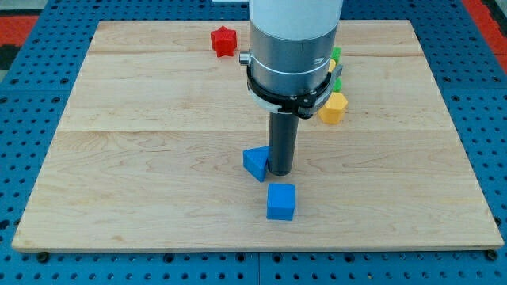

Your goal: Keep arm at bottom right of yellow hexagon

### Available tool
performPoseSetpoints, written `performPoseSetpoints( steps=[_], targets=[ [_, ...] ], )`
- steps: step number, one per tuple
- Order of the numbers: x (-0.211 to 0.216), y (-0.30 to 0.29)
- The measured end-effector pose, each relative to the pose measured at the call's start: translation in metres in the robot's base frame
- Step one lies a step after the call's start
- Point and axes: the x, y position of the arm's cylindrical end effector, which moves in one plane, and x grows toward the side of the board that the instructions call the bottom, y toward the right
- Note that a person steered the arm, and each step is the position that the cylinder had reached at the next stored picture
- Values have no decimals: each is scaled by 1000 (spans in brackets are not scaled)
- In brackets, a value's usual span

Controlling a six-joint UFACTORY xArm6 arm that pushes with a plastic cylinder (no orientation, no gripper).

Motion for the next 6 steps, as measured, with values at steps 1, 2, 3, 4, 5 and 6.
performPoseSetpoints(
  steps=[1,2,3,4,5,6],
  targets=[
    [0,0],
    [0,5],
    [0,31],
    [-24,86],
    [-47,105],
    [-55,128]
  ],
)
